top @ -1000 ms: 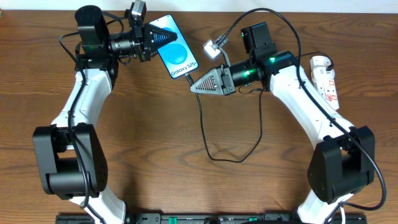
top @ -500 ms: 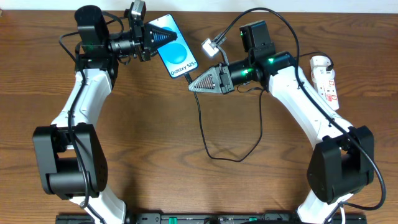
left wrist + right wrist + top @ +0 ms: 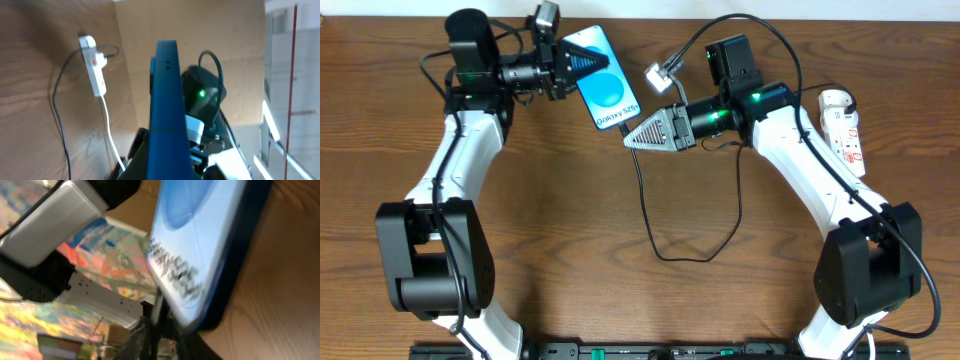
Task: Plug charger to phone and switch on socket
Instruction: 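Open the right gripper and pull it back right from the plugged phone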
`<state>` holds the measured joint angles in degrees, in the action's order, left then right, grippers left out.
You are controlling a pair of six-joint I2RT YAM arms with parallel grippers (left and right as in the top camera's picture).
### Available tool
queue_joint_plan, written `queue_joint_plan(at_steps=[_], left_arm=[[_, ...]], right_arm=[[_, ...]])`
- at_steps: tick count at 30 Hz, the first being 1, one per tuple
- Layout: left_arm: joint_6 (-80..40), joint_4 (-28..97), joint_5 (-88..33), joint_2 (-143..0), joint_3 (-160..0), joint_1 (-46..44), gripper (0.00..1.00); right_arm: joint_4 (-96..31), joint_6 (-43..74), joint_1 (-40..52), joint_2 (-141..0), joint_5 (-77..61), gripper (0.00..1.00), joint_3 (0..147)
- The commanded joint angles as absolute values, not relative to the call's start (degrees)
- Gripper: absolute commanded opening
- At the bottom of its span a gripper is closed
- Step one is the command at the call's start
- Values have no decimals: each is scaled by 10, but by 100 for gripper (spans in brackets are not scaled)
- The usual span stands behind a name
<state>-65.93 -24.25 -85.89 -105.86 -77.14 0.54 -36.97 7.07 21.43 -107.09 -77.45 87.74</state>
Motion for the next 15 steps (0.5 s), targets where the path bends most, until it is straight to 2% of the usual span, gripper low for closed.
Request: queue_joint_plan(at_steps=[1, 9, 15], left_arm=[[-649, -246, -900, -1036, -778, -3, 7], [-641, -246, -900, -1036, -778, 2, 7], [-612, -245, -900, -1037, -767, 6, 7]], right_arm=[[-399, 35, 213, -1065, -741, 20, 884], [-430, 13, 213, -1065, -741, 25, 884], [-429, 12, 193, -1065, -745, 39, 884]])
